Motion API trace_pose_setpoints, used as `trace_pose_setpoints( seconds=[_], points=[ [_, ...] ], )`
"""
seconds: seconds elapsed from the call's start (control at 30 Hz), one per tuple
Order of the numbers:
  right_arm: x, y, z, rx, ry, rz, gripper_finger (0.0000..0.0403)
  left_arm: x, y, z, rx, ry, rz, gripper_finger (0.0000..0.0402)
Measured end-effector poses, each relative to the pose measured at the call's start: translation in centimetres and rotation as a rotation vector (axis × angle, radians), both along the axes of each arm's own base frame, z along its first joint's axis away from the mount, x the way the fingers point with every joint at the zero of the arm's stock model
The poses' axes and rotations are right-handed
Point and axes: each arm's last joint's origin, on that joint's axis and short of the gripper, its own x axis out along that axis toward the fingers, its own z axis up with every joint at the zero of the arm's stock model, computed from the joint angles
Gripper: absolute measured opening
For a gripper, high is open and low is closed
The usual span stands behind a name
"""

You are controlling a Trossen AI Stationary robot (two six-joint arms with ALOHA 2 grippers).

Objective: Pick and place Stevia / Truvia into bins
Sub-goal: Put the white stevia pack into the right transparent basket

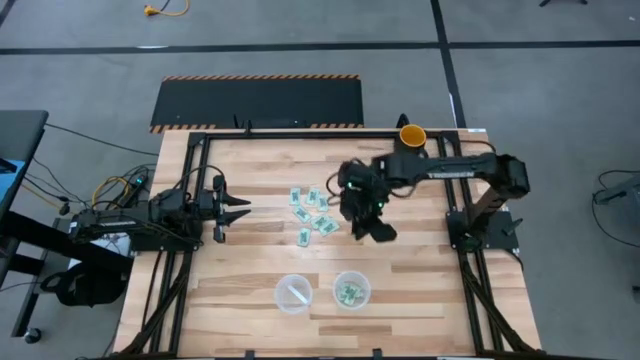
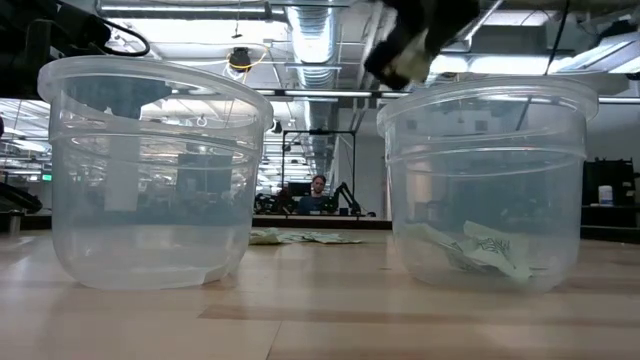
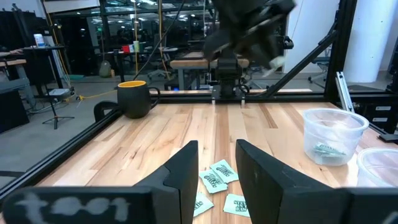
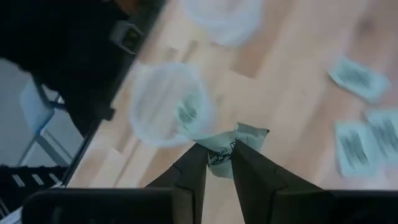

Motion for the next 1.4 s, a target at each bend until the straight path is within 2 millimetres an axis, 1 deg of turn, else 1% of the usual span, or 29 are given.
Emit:
trace_pose_setpoints(
  seconds=[0.13, 0.23, 0.33, 0.4, 0.47, 0.6, 0.77, 0.97, 1.2, 1.4],
  points=[
    [0.2, 2.8, -0.2, -0.046, -0.032, 0.094, 0.0067, 0.0, 0.0, 0.0, 0.000, 0.000, 0.000, 0.0098],
    [0.8, 4.1, -1.5, -0.153, 0.019, 0.063, 0.0067, 0.0, 0.0, 0.0, 0.000, 0.000, 0.000, 0.0098],
    [1.4, 4.8, -3.0, -0.242, 0.079, 0.013, 0.0067, 0.0, 0.0, 0.0, 0.000, 0.000, 0.000, 0.0098],
    [1.9, 5.1, -4.1, -0.271, 0.120, -0.010, 0.0067, 0.0, 0.0, 0.0, 0.000, 0.000, 0.000, 0.0098],
    [2.2, 5.3, -5.0, -0.282, 0.160, -0.020, 0.0067, 0.0, 0.0, 0.0, 0.000, 0.000, 0.000, 0.0098],
    [2.4, 5.6, -6.2, -0.280, 0.225, -0.038, 0.0067, 0.0, 0.0, 0.0, 0.000, 0.000, 0.000, 0.0097],
    [2.2, 6.3, -6.2, -0.282, 0.232, -0.024, 0.0067, 0.0, 0.0, 0.0, 0.000, 0.000, 0.000, 0.0097],
    [1.8, 6.8, -5.6, -0.272, 0.234, -0.044, 0.0067, 0.0, 0.0, 0.0, 0.000, 0.000, 0.000, 0.0097],
    [1.7, 7.7, -4.7, -0.264, 0.173, -0.018, 0.0067, 0.0, 0.0, 0.0, 0.000, 0.000, 0.000, 0.0097],
    [1.6, 9.2, -4.5, -0.260, 0.117, 0.045, 0.0067, 0.0, 0.0, 0.0, 0.000, 0.000, 0.000, 0.0097]
  ],
)
